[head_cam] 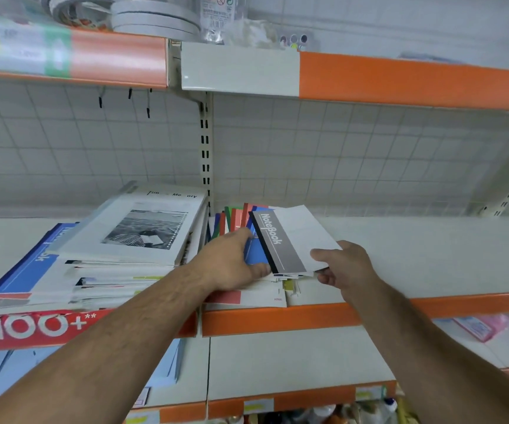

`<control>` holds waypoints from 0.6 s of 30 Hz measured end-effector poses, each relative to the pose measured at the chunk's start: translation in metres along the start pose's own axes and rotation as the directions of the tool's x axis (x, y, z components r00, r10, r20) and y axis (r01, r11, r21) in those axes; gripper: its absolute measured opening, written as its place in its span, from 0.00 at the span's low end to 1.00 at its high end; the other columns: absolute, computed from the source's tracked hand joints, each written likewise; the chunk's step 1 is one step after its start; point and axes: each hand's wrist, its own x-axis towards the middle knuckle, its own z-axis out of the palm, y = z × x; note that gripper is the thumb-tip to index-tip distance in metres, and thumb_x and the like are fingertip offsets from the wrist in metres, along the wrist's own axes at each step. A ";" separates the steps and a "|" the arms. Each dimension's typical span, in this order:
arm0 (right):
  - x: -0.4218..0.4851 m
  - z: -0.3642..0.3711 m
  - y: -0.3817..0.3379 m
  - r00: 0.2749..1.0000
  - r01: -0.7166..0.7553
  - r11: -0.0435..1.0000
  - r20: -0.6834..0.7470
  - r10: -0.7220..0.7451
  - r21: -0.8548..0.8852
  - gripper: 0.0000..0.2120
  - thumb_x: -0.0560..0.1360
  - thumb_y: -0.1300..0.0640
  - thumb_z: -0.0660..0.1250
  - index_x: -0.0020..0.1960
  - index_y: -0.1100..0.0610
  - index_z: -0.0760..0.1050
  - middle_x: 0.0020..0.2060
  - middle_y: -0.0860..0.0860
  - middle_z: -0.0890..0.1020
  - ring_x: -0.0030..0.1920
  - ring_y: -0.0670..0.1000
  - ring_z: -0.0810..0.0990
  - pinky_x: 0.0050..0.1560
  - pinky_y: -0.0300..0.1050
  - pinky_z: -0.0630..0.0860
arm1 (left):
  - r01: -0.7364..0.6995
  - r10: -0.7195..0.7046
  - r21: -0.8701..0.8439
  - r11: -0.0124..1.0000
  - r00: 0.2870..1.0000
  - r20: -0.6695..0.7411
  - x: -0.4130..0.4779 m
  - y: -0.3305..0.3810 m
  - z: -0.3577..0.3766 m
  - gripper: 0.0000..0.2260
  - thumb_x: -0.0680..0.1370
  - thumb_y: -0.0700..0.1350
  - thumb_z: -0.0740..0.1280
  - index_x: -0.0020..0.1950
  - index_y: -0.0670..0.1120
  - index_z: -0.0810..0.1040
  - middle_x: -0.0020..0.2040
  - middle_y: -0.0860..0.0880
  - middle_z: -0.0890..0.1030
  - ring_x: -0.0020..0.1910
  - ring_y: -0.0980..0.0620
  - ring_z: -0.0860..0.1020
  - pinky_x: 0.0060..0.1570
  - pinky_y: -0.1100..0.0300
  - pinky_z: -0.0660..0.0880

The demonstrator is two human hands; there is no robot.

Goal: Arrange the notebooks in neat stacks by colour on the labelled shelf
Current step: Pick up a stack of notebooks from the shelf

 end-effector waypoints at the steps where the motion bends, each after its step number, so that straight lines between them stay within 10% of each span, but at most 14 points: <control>1: -0.001 0.001 0.000 1.000 -0.006 1.000 -0.005 0.006 -0.003 0.12 0.71 0.67 0.73 0.54 0.63 0.77 0.43 0.59 0.83 0.33 0.54 0.80 0.30 0.42 0.78 | -0.003 0.003 0.013 1.000 1.000 0.008 0.000 0.001 0.000 0.26 0.74 0.61 0.71 0.67 0.54 0.68 0.55 0.55 0.74 0.52 0.54 0.75 0.49 0.59 0.74; 18: -0.021 0.007 -0.010 0.992 -0.117 0.993 -0.047 0.116 -0.014 0.08 0.73 0.66 0.72 0.51 0.64 0.78 0.45 0.58 0.84 0.41 0.56 0.84 0.38 0.46 0.82 | -0.091 0.058 0.200 0.976 0.985 0.165 0.005 0.001 -0.006 0.33 0.77 0.67 0.61 0.80 0.57 0.58 0.79 0.49 0.60 0.78 0.46 0.56 0.75 0.44 0.59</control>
